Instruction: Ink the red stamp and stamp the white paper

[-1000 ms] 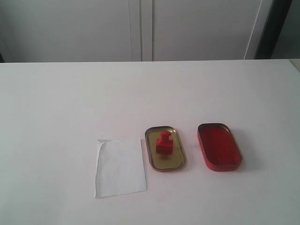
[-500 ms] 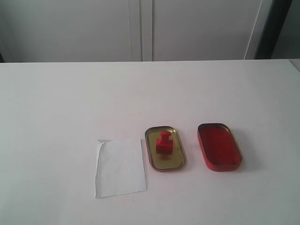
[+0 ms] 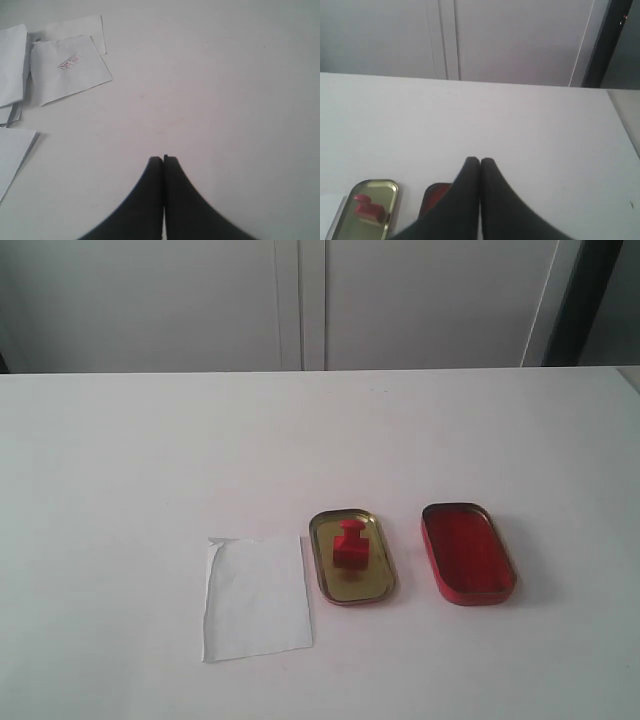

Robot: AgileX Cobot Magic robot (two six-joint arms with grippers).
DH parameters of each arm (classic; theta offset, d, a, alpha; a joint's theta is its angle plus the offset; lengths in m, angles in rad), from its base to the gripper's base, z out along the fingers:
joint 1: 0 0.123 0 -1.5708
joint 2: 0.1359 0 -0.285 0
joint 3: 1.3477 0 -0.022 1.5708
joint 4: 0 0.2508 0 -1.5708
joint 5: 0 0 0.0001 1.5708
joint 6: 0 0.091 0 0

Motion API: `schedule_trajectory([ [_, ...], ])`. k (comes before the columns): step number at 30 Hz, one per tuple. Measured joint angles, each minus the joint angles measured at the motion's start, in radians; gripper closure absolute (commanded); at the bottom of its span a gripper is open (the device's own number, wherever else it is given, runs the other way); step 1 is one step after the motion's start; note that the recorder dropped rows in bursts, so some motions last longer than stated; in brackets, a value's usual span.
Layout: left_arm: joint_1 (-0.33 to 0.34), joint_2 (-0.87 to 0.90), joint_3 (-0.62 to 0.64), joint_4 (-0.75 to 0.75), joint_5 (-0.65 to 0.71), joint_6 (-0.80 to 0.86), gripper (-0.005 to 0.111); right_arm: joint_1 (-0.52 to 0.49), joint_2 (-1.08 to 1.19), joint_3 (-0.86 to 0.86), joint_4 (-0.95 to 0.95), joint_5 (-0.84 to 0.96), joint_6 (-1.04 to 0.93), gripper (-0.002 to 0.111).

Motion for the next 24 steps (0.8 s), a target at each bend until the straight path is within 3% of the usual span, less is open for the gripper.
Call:
schedule_trajectory([
  [24, 0.0, 0.0, 0.0, 0.0, 0.0, 0.0, 0.107, 0.0, 0.429, -0.227, 0.012, 0.166, 0.0, 0.108],
])
